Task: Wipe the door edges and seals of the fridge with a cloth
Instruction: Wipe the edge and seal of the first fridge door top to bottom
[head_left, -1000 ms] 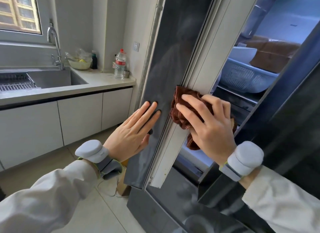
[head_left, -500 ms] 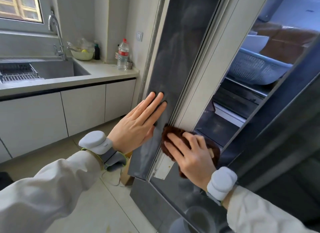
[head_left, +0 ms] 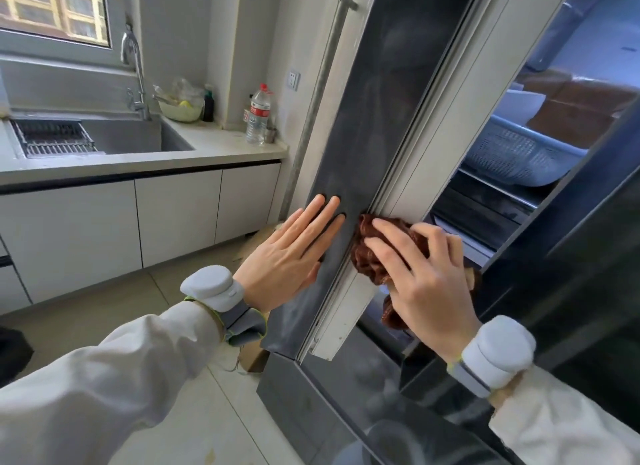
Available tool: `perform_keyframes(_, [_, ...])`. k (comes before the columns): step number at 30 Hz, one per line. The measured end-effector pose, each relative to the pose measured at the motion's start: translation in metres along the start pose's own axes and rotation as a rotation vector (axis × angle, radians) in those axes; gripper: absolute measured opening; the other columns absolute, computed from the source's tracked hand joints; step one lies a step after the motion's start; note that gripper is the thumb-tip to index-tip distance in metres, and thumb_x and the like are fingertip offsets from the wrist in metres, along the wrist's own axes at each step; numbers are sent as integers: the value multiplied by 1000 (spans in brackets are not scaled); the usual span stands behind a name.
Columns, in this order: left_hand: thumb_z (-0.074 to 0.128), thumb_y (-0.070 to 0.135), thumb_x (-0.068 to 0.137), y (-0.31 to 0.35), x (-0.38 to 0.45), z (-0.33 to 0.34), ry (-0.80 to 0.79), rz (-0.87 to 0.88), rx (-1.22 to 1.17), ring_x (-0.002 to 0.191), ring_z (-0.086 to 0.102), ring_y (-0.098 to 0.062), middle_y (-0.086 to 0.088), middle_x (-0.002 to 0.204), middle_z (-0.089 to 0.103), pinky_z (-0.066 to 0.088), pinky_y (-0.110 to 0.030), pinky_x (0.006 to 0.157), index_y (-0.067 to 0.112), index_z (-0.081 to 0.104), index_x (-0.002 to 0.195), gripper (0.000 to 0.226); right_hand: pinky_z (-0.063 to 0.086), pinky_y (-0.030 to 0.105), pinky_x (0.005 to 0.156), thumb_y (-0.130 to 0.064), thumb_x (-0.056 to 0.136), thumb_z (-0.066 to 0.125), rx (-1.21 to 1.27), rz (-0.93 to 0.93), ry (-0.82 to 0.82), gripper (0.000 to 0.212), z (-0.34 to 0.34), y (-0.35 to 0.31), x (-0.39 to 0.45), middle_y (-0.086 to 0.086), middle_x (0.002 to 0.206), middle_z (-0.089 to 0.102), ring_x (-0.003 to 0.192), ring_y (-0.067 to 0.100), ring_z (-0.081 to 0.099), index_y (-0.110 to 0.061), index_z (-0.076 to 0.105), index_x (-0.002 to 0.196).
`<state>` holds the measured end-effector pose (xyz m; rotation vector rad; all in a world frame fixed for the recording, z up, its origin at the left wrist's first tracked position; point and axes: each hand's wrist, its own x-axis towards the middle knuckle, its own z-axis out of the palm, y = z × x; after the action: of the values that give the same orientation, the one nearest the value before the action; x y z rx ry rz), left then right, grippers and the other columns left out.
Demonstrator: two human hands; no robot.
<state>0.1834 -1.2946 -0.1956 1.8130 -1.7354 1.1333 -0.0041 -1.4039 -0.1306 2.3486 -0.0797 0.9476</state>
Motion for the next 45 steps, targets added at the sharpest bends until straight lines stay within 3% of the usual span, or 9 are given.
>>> perform_keyframes(4, [48,22,89,2,-17,14,-29,35,42,143,0,-30,-15,154,0,8,-40,117,5,2,148,76,36,41,81,-12,98,32,-10,-30,4,30,15,-11,-10,11,124,60,100,30,46,-10,56,117])
perform_keyframes(11, [47,21,88,1,-21,19,-7,32,60,143,-2,-29,-16,153,0,7,-39,117,5,1,148,76,40,42,75,-4,97,34,-50,-217,-84,37,53,-41,-54,9,114,66,93,31,49,-12,69,103])
perform_keyframes(18, [37,23,90,1,-21,16,-27,34,64,143,-2,-29,-15,153,8,5,-40,116,6,0,148,70,45,36,67,-4,90,31,-51,-286,-214,38,51,-54,-56,6,108,66,86,27,49,-14,68,96])
perform_keyframes(25, [46,17,86,8,-20,14,9,20,44,143,-4,-28,-16,154,3,7,-40,116,5,2,148,77,33,39,77,-15,78,54,36,-100,-175,36,-4,-12,-4,8,118,64,95,29,43,-10,63,112])
perform_keyframes(29, [41,21,89,9,-19,18,22,20,27,143,-1,-30,-14,152,-1,9,-42,116,6,-2,147,75,32,41,82,-15,86,47,-10,-38,-88,34,-11,5,9,9,126,59,101,31,44,-9,60,116])
perform_keyframes(33, [54,23,85,10,-19,20,7,21,47,143,-1,-31,-15,152,-1,9,-41,116,5,1,148,84,35,41,79,-9,91,48,-11,-36,-34,26,13,-14,-16,12,125,60,99,30,46,-8,58,114])
perform_keyframes(36, [58,24,83,9,-18,18,7,21,53,143,-6,-28,-15,152,0,7,-40,117,5,3,148,88,37,42,77,-8,94,41,1,-91,-68,26,33,-31,-41,10,121,63,96,31,46,-9,61,110])
perform_keyframes(40, [55,25,85,7,-19,16,-23,35,92,143,-6,-29,-17,153,6,4,-40,117,4,2,147,84,37,41,72,-4,98,23,20,-158,-169,49,61,-60,-75,7,112,67,90,31,47,-11,72,95])
perform_keyframes(45, [49,22,88,11,-19,14,-37,16,86,143,-2,-31,-15,152,9,4,-40,117,4,1,147,78,38,40,71,-6,86,35,3,-197,-283,37,60,-63,-77,6,113,65,90,29,47,-12,68,101])
